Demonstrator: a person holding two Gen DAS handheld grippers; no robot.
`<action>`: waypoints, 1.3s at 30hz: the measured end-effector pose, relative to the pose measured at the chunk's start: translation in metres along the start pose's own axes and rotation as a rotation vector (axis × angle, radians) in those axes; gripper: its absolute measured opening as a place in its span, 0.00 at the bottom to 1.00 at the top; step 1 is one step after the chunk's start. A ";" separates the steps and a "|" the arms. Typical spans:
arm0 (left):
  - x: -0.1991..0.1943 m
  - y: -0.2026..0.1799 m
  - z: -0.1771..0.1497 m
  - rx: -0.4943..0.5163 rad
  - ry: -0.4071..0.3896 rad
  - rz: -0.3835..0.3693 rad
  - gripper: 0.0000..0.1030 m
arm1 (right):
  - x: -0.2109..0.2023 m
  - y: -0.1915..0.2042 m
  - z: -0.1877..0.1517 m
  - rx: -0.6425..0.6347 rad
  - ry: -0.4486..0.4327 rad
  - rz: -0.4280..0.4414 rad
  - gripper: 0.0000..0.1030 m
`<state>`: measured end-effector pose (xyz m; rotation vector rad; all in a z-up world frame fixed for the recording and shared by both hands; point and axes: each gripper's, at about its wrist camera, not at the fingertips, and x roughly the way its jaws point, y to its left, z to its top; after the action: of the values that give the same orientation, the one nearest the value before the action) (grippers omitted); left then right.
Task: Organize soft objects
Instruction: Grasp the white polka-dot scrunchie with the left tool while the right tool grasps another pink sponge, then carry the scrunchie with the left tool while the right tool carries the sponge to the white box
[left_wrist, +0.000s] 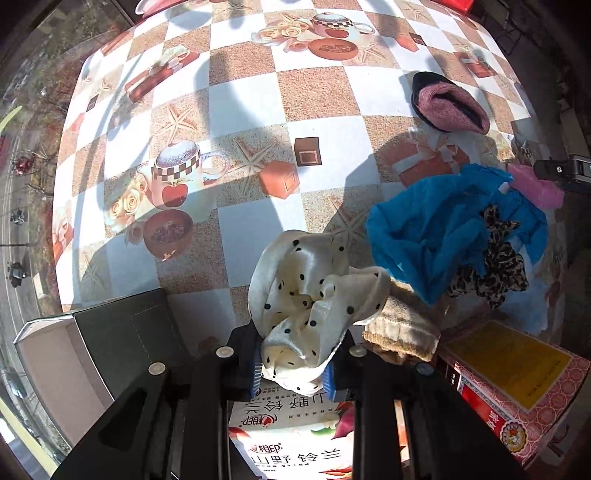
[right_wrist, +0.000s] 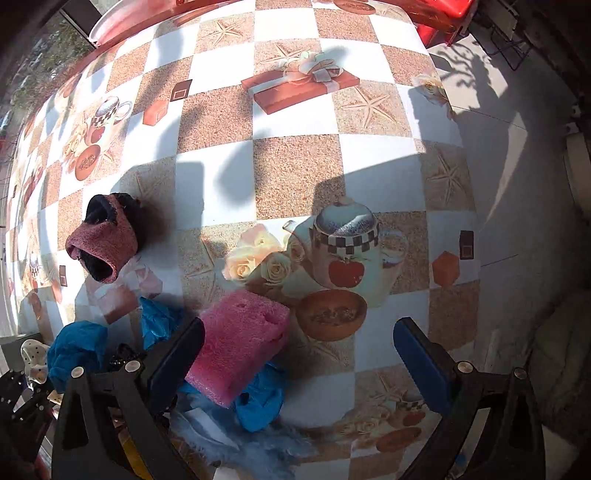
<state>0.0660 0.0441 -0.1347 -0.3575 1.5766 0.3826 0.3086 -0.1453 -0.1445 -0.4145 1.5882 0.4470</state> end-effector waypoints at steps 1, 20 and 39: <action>0.002 0.008 0.000 -0.004 0.000 0.000 0.27 | 0.002 0.000 -0.001 0.004 0.009 0.030 1.00; -0.008 -0.006 0.005 0.003 -0.022 -0.003 0.27 | 0.039 -0.017 0.000 0.120 0.135 0.139 0.76; -0.049 -0.016 -0.005 0.000 -0.129 0.045 0.27 | -0.049 0.010 -0.048 0.008 -0.056 0.189 0.46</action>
<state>0.0710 0.0277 -0.0862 -0.2917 1.4604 0.4325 0.2651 -0.1617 -0.0932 -0.2446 1.5804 0.5916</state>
